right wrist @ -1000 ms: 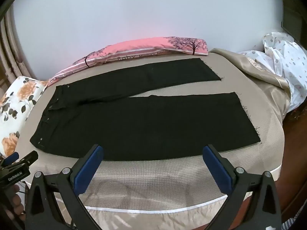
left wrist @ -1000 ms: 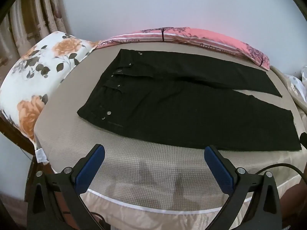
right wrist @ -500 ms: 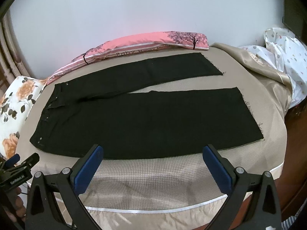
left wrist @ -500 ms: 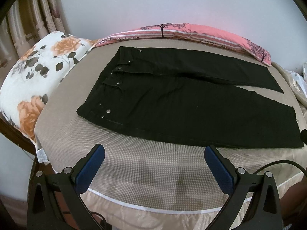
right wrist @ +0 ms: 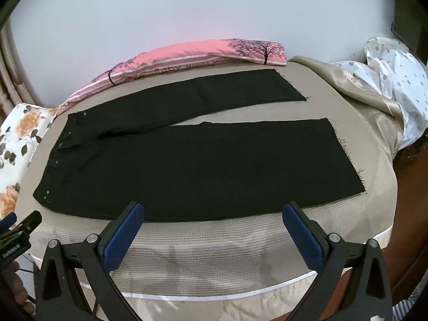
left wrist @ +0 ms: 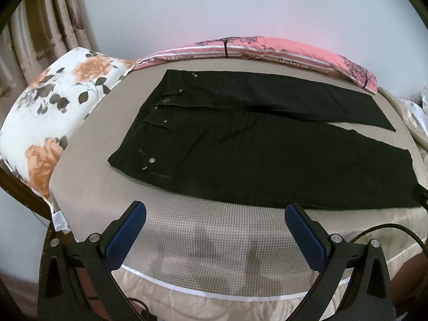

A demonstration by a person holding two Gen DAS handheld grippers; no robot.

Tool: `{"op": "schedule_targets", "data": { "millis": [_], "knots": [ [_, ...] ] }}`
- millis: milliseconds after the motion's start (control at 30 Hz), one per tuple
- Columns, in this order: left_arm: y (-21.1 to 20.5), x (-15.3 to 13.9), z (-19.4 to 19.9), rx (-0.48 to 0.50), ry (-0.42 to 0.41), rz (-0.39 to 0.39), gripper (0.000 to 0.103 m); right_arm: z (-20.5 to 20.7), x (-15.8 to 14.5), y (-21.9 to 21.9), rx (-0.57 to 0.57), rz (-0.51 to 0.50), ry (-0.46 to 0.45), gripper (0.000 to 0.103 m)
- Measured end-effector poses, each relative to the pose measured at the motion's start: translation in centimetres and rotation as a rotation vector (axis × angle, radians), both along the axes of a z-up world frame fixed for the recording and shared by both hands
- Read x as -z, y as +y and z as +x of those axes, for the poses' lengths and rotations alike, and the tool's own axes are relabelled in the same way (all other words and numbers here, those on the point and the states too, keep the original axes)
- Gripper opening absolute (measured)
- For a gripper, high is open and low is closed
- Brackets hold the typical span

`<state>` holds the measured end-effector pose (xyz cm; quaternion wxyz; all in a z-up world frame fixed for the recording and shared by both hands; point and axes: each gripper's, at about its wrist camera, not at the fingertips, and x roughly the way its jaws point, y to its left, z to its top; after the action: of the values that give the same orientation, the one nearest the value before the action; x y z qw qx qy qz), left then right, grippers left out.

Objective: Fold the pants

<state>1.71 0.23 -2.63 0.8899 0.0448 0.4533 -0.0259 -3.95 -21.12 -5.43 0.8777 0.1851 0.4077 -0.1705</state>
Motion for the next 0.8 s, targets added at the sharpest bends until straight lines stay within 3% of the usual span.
{"op": "schedule_targets", "data": {
  "millis": [500, 800],
  "knots": [
    [-0.3, 0.9, 0.3, 0.007, 0.027, 0.025, 0.103, 0.8, 1.2, 0.1, 0.0, -0.001, 0.044, 0.103],
    [-0.4, 1.3, 0.2, 0.012, 0.031, 0.035, 0.103, 0.7, 1.3, 0.7, -0.008, -0.05, 0.06, 0.103]
  ]
}}
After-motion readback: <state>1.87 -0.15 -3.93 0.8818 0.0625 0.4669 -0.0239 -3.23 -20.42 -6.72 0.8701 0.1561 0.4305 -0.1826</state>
